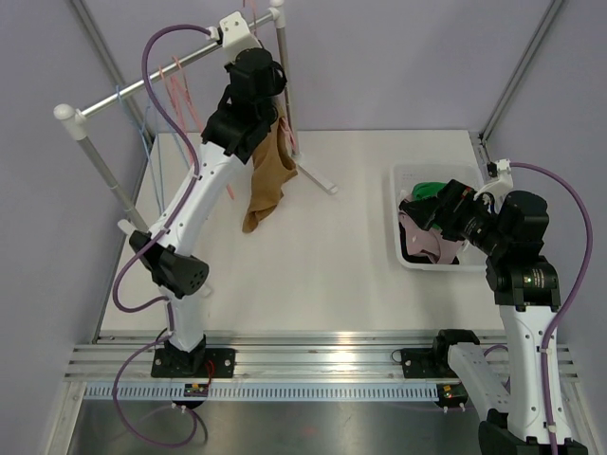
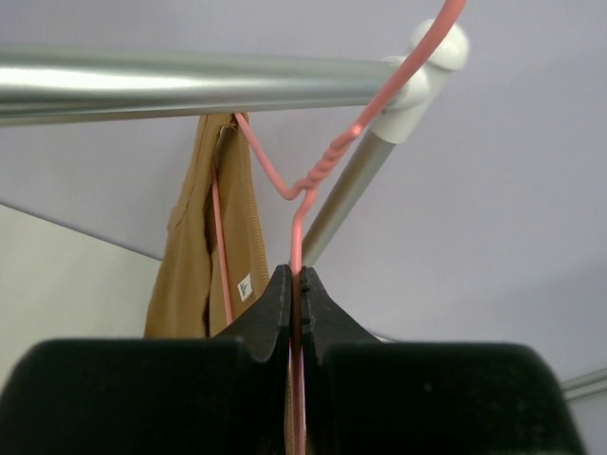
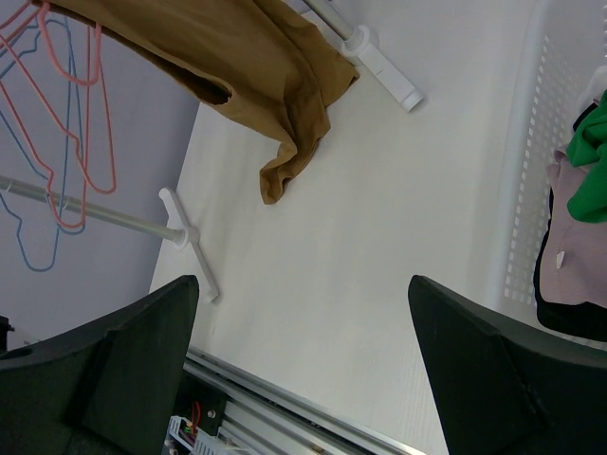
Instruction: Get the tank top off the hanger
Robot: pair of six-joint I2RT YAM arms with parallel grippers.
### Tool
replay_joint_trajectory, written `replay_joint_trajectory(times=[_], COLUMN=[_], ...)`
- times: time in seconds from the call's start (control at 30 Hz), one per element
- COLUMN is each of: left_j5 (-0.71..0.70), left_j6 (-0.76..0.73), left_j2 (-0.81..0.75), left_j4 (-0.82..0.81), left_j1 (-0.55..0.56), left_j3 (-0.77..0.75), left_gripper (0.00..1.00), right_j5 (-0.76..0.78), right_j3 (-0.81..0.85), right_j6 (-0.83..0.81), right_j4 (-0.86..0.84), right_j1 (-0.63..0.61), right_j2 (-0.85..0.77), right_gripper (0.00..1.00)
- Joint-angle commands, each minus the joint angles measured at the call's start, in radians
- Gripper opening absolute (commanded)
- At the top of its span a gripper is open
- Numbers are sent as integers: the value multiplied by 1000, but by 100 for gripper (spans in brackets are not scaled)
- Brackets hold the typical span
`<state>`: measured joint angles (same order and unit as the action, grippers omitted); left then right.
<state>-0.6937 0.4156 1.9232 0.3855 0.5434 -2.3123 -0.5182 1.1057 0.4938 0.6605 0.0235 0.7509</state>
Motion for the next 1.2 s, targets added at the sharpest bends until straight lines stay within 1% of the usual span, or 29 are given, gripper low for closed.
replay_joint_trajectory(times=[0.0,0.1,0.2,0.23,0.27,0.33,0.37,0.43,0.47,0.53,0.63,0.7,0.73,0.77,0.8,0.83,0.87,0.9,0.93,0.97,1.03,1.07,1.1,1.13,1.17], left_j5=[-43,-36,-32,-26,-14,16,51,83,121,141,216,310,347,414,443,474,540,569,603,687,766,836,873,905,968], left_j6=[-1,34,86,100,110,159,173,207,212,215,203,199,203,203,207,207,204,206,209,210,229,230,245,261,275], left_j2=[-95,-150,-231,-260,-306,-354,-400,-447,-475,-539,-625,-674,-723,-754,-783,-838,-860,-881,-909,-946,-984,-1013,-1026,-1038,-1047], left_j4=[-120,-117,-119,-129,-143,-136,-138,-163,-181,-195,-201,-204,-201,-200,-204,-206,-200,-185,-186,-186,-183,-188,-209,-229,-249], left_j1=[38,58,75,78,81,82,82,84,87,96,118,135,136,147,154,161,176,182,188,194,213,220,225,234,237], left_j3=[5,65,171,245,281,341,403,468,540,583,660,735,763,796,857,888,910,930,983,1005,1079,1105,1129,1187,1212], left_gripper=[0,0,0,0,0,0,0,0,0,0,0,0,0,0,0,0,0,0,0,0,0,0,0,0,0], right_j5=[-28,-29,-37,-37,-37,-36,-36,-34,-37,-58,-109,-173,-196,-216,-238,-247,-255,-256,-253,-244,-195,-178,-143,-126,-114], right_j3=[25,39,52,55,62,74,77,82,82,80,74,68,65,62,60,59,54,52,49,46,34,29,16,7,-7], right_j6=[-12,-23,-34,-35,-38,-43,-47,-50,-52,-52,-49,-35,-28,-18,-12,-9,-1,2,6,12,15,25,29,43,45], right_j4=[-21,-15,-6,-1,1,8,11,10,8,1,-39,-68,-103,-117,-128,-153,-166,-179,-199,-215,-263,-283,-303,-347,-379], right_j1=[0,0,0,0,-2,0,0,0,0,-4,-7,-11,-19,-19,-46,-69,-86,-103,-121,-178,-246,-304,-336,-362,-387], right_j2=[-8,-1,7,7,8,14,15,24,27,42,53,68,74,82,97,103,110,122,128,130,137,140,148,153,154], right_gripper=[100,100,99,99,100,100,100,100,99,100,99,99,100,100,100,100,99,100,99,99,99,98,97,96,95])
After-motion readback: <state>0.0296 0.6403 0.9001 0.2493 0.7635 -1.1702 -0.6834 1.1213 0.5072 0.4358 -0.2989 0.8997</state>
